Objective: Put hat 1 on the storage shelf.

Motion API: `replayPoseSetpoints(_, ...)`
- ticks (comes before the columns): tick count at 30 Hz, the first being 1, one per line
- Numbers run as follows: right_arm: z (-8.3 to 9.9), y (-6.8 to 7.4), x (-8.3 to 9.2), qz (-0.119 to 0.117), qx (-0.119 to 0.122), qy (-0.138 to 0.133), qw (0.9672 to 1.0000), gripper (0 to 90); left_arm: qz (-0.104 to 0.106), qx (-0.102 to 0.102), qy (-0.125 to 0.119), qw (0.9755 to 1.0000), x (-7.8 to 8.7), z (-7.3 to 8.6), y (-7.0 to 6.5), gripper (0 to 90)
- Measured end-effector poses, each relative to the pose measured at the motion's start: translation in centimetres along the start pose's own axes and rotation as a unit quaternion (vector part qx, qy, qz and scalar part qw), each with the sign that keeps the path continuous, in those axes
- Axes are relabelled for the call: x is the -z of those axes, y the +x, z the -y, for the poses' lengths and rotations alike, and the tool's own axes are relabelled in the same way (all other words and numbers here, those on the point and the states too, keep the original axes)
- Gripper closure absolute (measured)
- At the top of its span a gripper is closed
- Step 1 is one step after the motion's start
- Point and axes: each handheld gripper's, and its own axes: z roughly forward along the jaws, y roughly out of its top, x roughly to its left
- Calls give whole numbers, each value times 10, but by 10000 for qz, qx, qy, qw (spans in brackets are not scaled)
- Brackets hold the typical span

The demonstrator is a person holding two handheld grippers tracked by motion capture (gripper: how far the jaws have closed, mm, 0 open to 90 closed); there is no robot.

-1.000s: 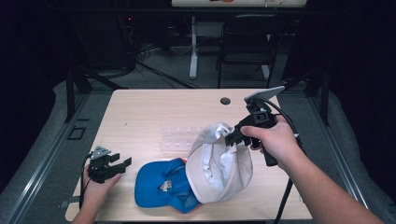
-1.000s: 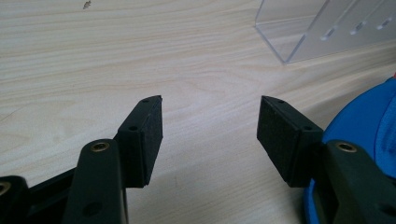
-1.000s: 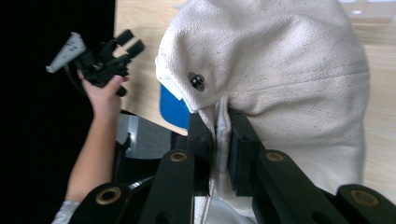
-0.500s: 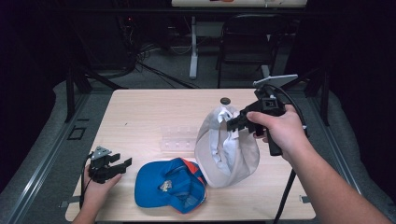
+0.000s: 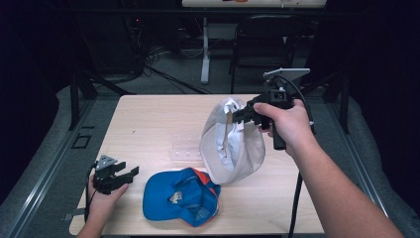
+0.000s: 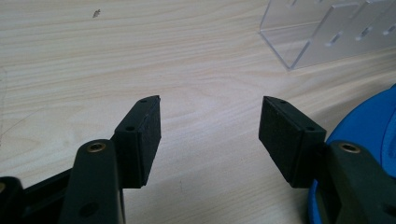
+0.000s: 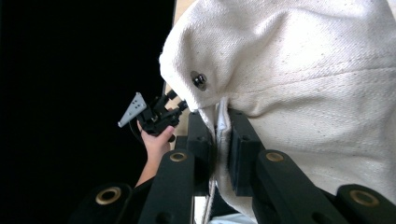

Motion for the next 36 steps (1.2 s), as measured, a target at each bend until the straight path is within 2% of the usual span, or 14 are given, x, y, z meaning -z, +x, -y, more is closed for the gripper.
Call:
replayPoseSetpoints(1,-2,2,-2,-25,-11,-22,10000,816,-23,-43,64,10000,1,-1,-1,394)
replayPoseSetpoints(7,-10,10,-9,-102,-39,-84,9999,816,-21,-129,-43,9999,-1,-1,-7,391)
replayPoseSetpoints(15,-26,17,-19,-123,-96,-351,9993,816,-42,-175,-100,9998,0,-3,-11,376)
replayPoseSetpoints(19,-33,17,-23,-189,-167,-439,9987,815,-8,-170,-102,9998,0,-3,-13,377)
replayPoseSetpoints(24,-42,19,-33,-211,-236,-544,9980,815,139,-248,-141,9995,1,-5,-19,395)
replayPoseSetpoints(27,-46,20,-38,-257,-298,-603,9974,815,218,-337,-222,9989,4,-7,-25,409)
replayPoseSetpoints(30,-50,23,-47,-283,-352,-652,9968,816,385,-463,-372,9975,10,-14,-38,411)
replayPoseSetpoints(31,-50,23,-47,-283,-352,-652,9968,816,385,-463,-372,9975,10,-14,-38,411)
replayPoseSetpoints(34,-52,25,-56,-302,-373,-654,9967,815,574,-644,-489,9951,14,-25,-56,410)
replayPoseSetpoints(35,-52,25,-56,-302,-373,-654,9967,815,574,-644,-489,9951,14,-25,-56,410)
replayPoseSetpoints(36,-53,28,-60,-309,-376,-665,9966,815,696,-759,-575,9930,13,-31,-68,407)
